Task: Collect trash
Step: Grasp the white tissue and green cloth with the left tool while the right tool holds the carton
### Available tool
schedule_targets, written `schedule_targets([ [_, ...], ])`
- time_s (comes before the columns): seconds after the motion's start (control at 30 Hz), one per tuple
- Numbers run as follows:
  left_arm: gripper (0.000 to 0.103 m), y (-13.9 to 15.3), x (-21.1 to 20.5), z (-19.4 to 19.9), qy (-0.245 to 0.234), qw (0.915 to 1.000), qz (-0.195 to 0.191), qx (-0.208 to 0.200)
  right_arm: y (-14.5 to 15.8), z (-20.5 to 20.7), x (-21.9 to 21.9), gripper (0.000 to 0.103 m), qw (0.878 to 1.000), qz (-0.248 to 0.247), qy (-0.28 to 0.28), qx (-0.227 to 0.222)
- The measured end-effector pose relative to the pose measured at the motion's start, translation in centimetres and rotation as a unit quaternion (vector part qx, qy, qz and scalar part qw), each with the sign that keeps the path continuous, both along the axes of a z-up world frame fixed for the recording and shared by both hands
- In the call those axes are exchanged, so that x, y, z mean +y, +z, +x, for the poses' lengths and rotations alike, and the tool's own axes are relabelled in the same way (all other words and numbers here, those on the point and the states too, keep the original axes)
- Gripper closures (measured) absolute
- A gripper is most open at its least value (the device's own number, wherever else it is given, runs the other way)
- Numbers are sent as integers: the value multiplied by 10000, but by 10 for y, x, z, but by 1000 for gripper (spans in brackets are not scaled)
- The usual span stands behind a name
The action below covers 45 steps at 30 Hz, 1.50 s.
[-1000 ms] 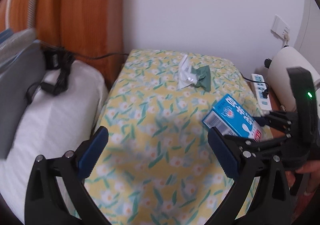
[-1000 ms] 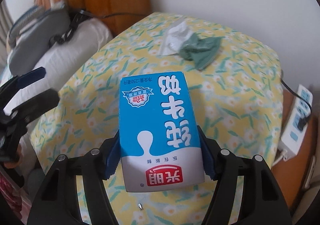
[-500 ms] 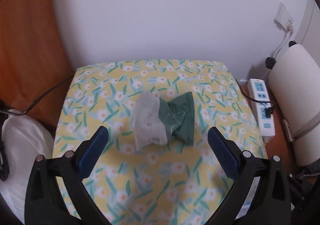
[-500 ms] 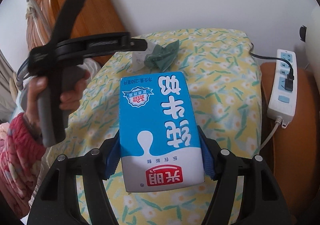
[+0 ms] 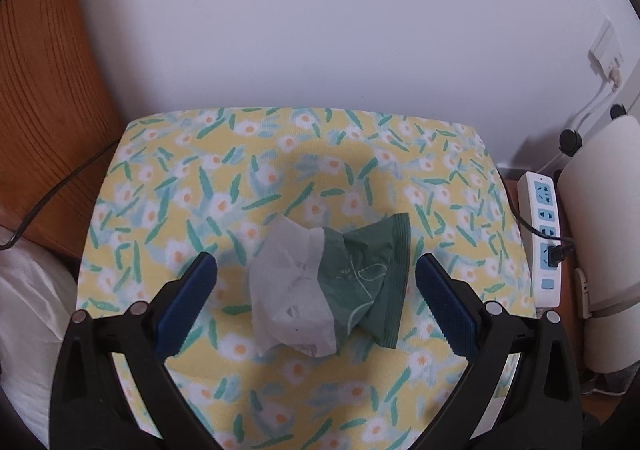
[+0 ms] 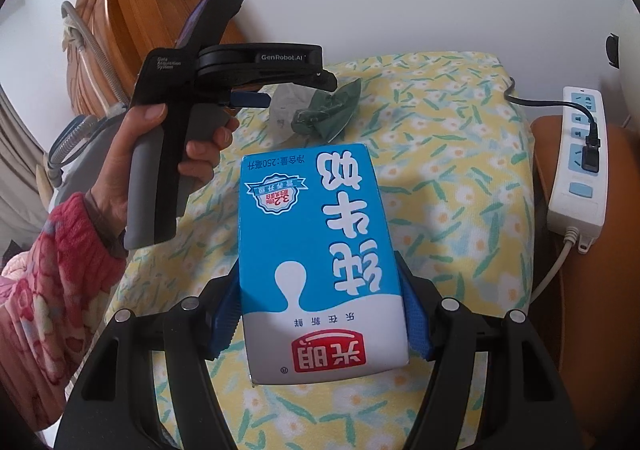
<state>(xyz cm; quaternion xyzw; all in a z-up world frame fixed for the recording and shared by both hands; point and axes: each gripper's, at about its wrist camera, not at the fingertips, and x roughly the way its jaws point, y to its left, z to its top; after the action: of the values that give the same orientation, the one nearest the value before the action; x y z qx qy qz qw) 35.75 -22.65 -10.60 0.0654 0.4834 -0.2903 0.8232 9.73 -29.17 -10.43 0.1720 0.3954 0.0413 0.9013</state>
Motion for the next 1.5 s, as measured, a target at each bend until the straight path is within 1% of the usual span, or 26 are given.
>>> schedule_targets([
  [0.1, 8, -2, 1, 5, 68, 9999, -20, 133, 2, 1, 0, 35, 10000, 11, 12, -19],
  [0.23, 8, -4, 2, 4, 143, 9997, -26, 175, 1, 0, -1, 35, 10000, 27, -17, -41],
  [0.43, 15, -14, 4, 4, 331, 9992, 49, 232, 3, -3, -2, 35, 9999, 80, -46, -86],
  [0.6, 21, -24, 3, 1, 463, 9987, 176, 136, 3, -4, -2, 35, 9999, 99, -43, -99],
  [0.77, 21, -26, 7, -4, 571, 9983, 92, -5, 4, -4, -3, 35, 9999, 116, -58, -99],
  [0.87, 21, -30, 8, -14, 603, 9980, 95, -145, 4, -3, -3, 35, 9999, 127, -50, -91],
  [1.17, 18, -33, 8, -21, 603, 9975, 139, -350, 4, -4, -3, 35, 9999, 127, -47, -99],
  [1.23, 15, -34, 7, -19, 570, 9977, 155, -341, 4, -4, -3, 35, 9998, 130, -52, -104],
  [1.3, 7, -35, 4, -18, 523, 9980, 240, -270, 4, -4, -3, 35, 9998, 130, -55, -103],
  [1.5, 7, -36, 4, -18, 527, 9979, 266, -262, 5, -4, -3, 35, 9998, 139, -64, -105],
])
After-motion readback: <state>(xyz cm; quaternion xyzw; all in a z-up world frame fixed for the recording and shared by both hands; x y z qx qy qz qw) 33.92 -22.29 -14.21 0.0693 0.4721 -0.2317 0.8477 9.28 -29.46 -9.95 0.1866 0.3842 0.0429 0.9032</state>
